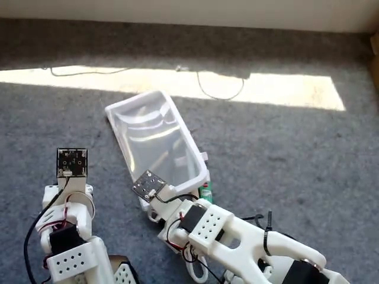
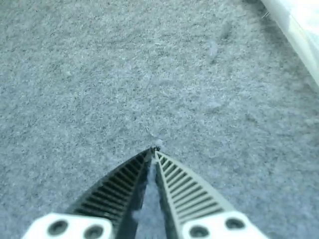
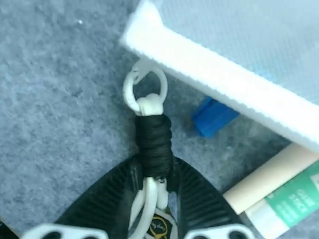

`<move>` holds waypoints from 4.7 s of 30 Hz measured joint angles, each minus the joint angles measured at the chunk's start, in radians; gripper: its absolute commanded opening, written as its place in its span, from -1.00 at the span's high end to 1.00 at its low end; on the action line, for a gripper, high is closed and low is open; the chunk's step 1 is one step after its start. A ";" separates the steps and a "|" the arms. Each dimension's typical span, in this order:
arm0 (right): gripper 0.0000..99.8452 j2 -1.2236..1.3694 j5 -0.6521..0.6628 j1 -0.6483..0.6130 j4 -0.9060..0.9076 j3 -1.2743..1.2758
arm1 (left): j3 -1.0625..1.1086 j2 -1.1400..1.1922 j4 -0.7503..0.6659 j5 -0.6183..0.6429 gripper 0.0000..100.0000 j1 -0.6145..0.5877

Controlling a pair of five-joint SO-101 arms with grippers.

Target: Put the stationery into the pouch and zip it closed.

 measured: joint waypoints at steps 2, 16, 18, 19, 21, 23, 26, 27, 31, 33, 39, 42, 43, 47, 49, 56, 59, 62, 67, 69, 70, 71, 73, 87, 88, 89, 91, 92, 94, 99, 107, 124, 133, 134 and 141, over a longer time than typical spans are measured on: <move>0.99 0.000 0.000 0.000 0.021 -0.006 | 0.000 0.000 0.000 0.000 0.98 0.000; 0.99 -0.379 0.000 0.069 0.186 -0.041 | -0.115 0.000 0.161 0.057 0.50 0.015; 0.99 -0.425 0.000 0.074 0.190 -0.041 | -0.157 0.000 0.209 0.084 0.50 0.052; 0.99 -0.443 0.000 0.075 0.193 -0.041 | -0.175 0.000 0.229 0.089 0.50 0.074; 0.99 -0.480 0.000 0.077 0.193 -0.041 | -0.209 0.000 0.265 0.095 0.49 0.115; 0.99 -0.516 0.000 0.078 0.193 -0.041 | -0.239 -0.002 0.302 0.097 0.49 0.150; 0.99 -0.566 0.000 0.078 0.193 -0.041 | -0.270 -0.011 0.322 0.097 0.49 0.183; 0.99 -0.582 0.000 0.084 0.193 -0.041 | -0.278 -0.008 0.322 0.097 0.49 0.187; 0.99 -0.652 0.000 0.137 0.193 -0.041 | -0.322 -0.011 0.322 0.100 0.49 0.189; 0.99 -0.677 0.000 0.163 0.193 -0.041 | -0.348 -0.011 0.322 0.106 0.48 0.189; 0.99 -0.720 0.000 0.190 0.193 -0.041 | -0.390 -0.011 0.330 0.149 0.36 0.261; 0.99 -0.724 0.000 0.193 0.193 -0.041 | -0.390 -0.011 0.341 0.204 0.32 0.319; 0.99 -0.724 0.000 0.193 0.193 -0.041 | -0.390 -0.011 0.342 0.224 0.32 0.328; 0.99 -0.724 0.000 0.193 0.180 -0.041 | -0.390 -0.011 0.345 0.258 0.32 0.374; 0.99 -0.724 0.000 0.204 0.175 -0.041 | -0.404 -0.008 0.358 0.262 0.32 0.391; 0.99 -0.724 0.000 0.265 0.132 -0.041 | -0.462 -0.012 0.407 0.264 0.32 0.445; 0.99 -0.724 -0.021 0.269 0.132 -0.041 | -0.463 -0.012 0.407 0.264 0.32 0.485; 0.99 -0.724 -0.029 0.269 0.132 -0.041 | -0.463 -0.012 0.407 0.264 0.32 0.528; 0.99 -0.724 -0.031 0.269 0.126 -0.041 | -0.463 -0.012 0.407 0.264 0.32 0.572; 0.99 -0.724 -0.031 0.269 0.126 -0.041 | -0.463 -0.012 0.407 0.264 0.32 0.588; 0.99 -0.724 -0.031 0.269 0.126 -0.041 | -0.463 -0.012 0.407 0.264 0.32 0.589; 0.99 -0.724 -0.031 0.269 0.126 -0.041 | -0.463 -0.012 0.407 0.264 0.33 0.589; 0.99 -0.724 -0.031 0.269 0.126 -0.041 | -0.456 -0.012 0.402 0.264 0.33 0.589; 0.99 -0.724 -0.031 0.269 0.126 -0.041 | -0.341 -0.011 0.292 0.307 0.33 0.509; 0.99 -0.724 -0.031 0.269 0.126 -0.041 | -0.341 -0.011 0.292 0.310 0.33 0.508; 0.99 -0.724 -0.031 0.269 0.126 -0.041 | -0.345 -0.011 0.292 0.310 0.33 0.506; 0.99 -0.724 -0.031 0.269 0.126 -0.041 | -0.354 -0.011 0.292 0.310 0.33 0.506; 0.99 -0.724 -0.031 0.269 0.126 -0.041 | -0.358 -0.011 0.292 0.310 0.33 0.506; 0.99 -0.724 -0.031 0.269 0.126 -0.041 | -0.358 -0.011 0.292 0.310 0.33 0.506; 0.99 -0.724 -0.031 0.269 0.126 -0.041 | -0.359 -0.011 0.292 0.310 0.33 0.506; 0.99 -0.724 -0.031 0.269 0.126 -0.041 | -0.359 -0.011 0.290 0.310 0.39 0.506; 0.99 -0.724 -0.031 0.250 0.129 -0.041 | -0.359 -0.012 0.252 0.310 0.74 0.505; 0.99 -0.724 -0.029 0.213 0.141 -0.041 | -0.359 -0.012 0.245 0.311 0.96 0.506; 0.99 -0.724 -0.025 0.213 0.141 -0.041 | -0.359 -0.012 0.245 0.311 0.99 0.506; 0.99 -0.724 -0.015 0.215 0.166 -0.041 | -0.359 -0.012 0.245 0.313 0.99 0.508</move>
